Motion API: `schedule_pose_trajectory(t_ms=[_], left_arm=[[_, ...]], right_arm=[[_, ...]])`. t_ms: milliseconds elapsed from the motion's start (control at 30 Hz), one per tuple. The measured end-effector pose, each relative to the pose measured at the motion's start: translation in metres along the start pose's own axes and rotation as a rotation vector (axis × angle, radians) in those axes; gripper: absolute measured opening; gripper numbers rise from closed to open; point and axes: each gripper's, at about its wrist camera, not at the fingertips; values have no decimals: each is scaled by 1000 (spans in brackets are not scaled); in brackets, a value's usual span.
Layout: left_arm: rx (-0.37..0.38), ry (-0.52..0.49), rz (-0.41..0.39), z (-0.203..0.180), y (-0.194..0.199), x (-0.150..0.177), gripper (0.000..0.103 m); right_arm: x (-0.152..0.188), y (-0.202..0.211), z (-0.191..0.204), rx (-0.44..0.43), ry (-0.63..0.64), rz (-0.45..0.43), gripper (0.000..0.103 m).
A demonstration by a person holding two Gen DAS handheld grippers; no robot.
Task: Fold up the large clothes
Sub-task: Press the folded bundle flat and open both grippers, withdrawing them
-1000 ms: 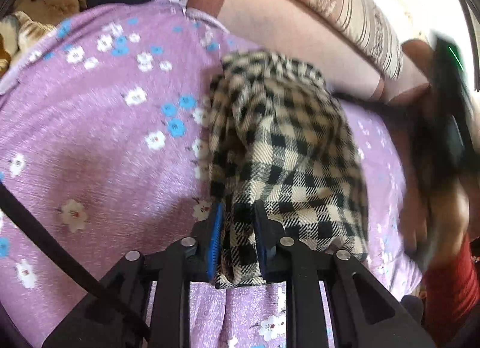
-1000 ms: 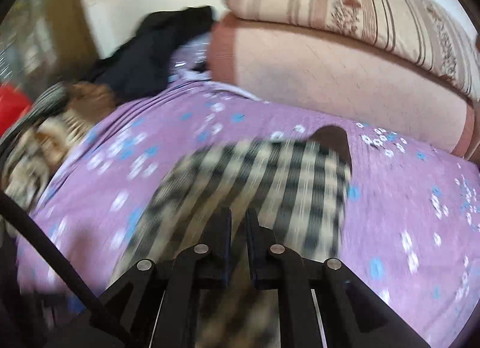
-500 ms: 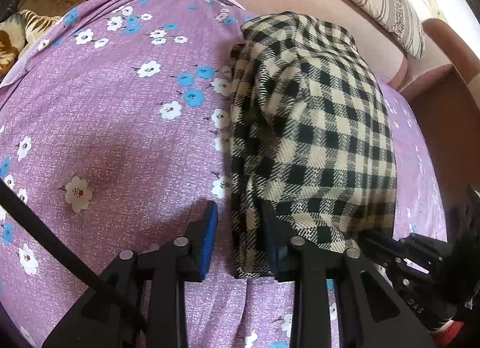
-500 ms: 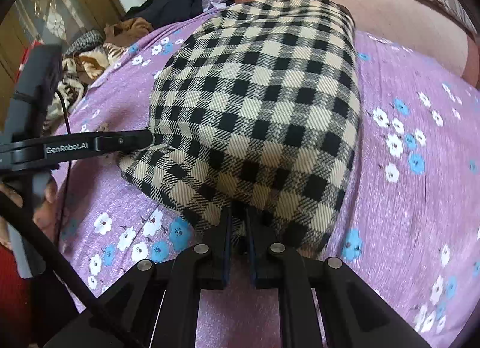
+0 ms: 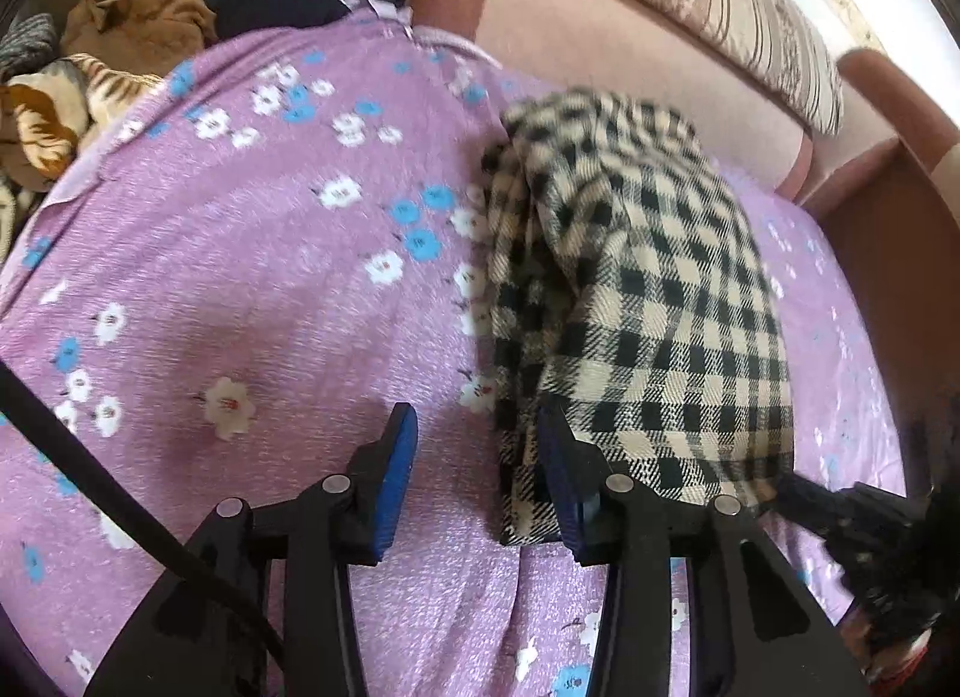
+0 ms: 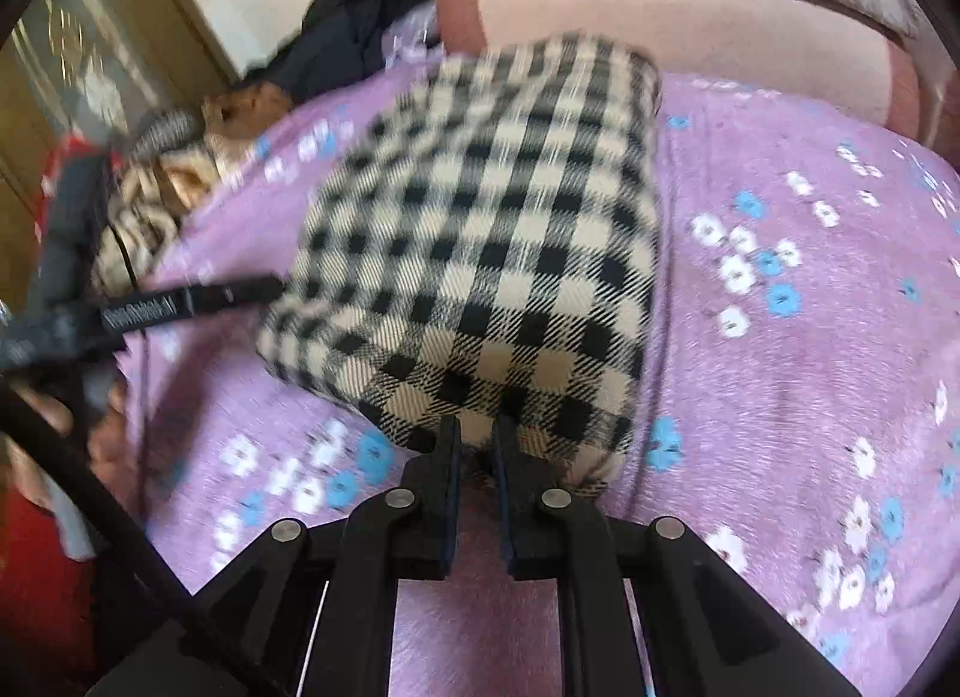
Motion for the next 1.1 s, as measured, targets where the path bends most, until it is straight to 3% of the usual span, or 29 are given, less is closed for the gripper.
schedule_pose_trajectory(t_ms=[33, 167, 233, 333, 400, 533, 633, 733, 833, 967, 1100], left_arm=[[5, 5, -12, 2, 3, 0, 41], [52, -8, -55, -2, 12, 2, 41], [49, -33, -30, -8, 5, 4, 41], [-33, -39, 75, -6, -16, 11, 45], [-18, 5, 108, 3, -24, 15, 47], [13, 38, 109, 8, -20, 17, 51], [1, 39, 114, 7, -25, 19, 53], [-22, 26, 105, 3, -27, 20, 54], [-49, 0, 94, -2, -29, 23, 58], [-101, -40, 76, -8, -32, 26, 68], [-109, -39, 66, -7, -33, 24, 75]], right_arm=[[-2, 10, -6, 4, -24, -27, 22], [-14, 24, -19, 23, -59, -77, 24], [-18, 17, -19, 40, -56, -70, 24], [-19, -12, -14, 71, -44, 1, 25], [-20, -26, -11, 112, -14, 39, 25], [-44, 5, 1, 94, -5, -87, 25], [-80, 3, 23, 77, 51, -116, 25], [-121, -28, 56, 63, 124, -97, 25], [-155, -79, 85, 39, 172, -15, 25], [-195, -149, 115, 197, 241, 34, 25], [-223, -168, 127, 292, 272, 20, 26]])
Point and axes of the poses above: each gripper's, at about its wrist camera, not at the fingertips, and y roughly against the way its jaws point, z to its left, x to its underside, and after that the axes turned 12 degrees about x, right-handed
